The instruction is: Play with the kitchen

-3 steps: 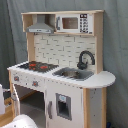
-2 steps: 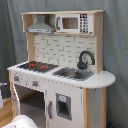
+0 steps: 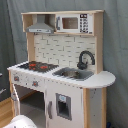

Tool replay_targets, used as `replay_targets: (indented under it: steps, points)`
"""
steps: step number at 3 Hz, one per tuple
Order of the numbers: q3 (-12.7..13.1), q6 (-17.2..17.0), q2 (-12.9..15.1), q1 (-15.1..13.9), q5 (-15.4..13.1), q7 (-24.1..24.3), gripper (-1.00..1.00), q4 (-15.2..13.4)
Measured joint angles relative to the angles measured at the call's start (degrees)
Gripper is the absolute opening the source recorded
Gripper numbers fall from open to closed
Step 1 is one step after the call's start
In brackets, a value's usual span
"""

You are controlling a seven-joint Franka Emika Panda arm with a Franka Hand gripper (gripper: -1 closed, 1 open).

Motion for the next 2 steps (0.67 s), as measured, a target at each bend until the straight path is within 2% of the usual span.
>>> replay_targets:
  steps: [2]
  points:
    - [-4.6, 0.0, 0.1, 1.2, -0.1, -11.8, 1.0, -0.1]
